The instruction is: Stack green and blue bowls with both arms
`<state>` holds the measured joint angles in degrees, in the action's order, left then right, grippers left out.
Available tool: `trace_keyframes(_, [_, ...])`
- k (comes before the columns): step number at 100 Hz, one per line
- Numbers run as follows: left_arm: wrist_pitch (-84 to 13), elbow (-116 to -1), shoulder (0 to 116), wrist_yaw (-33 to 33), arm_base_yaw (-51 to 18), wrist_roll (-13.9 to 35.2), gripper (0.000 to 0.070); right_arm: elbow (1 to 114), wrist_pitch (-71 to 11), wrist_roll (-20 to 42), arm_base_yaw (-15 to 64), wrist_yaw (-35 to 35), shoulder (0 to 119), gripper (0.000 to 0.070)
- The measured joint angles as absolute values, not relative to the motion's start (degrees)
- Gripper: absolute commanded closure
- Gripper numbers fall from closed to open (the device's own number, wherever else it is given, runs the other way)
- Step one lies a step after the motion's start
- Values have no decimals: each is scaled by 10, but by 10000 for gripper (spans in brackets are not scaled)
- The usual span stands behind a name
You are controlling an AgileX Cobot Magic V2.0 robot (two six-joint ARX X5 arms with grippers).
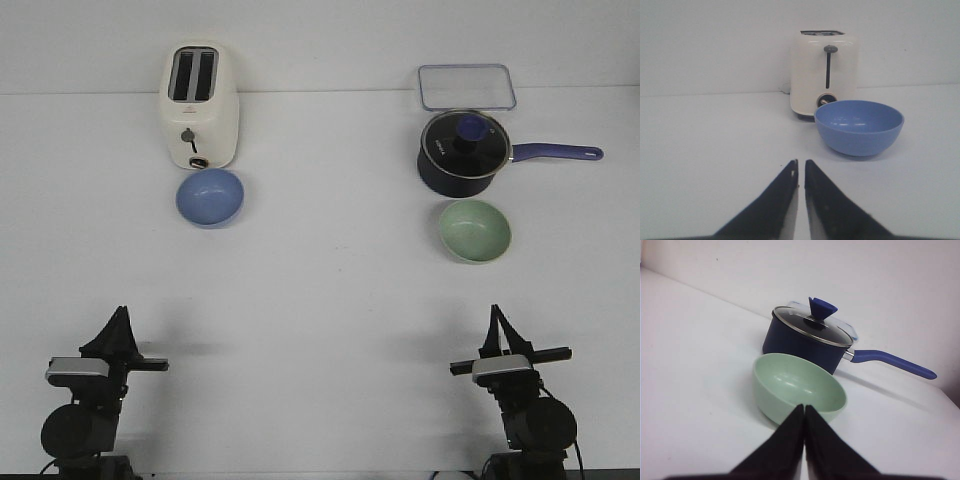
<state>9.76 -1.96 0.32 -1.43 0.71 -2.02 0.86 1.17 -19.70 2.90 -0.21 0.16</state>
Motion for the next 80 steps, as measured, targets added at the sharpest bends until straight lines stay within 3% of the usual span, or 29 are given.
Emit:
trace_keyframes(65, [98,-20,3,-14,7,-20,685,9,12,-197,29,-2,2,700])
trace_keyframes(80, [98,-20,3,-14,7,-20,686,9,50,-197,29,-4,2,700])
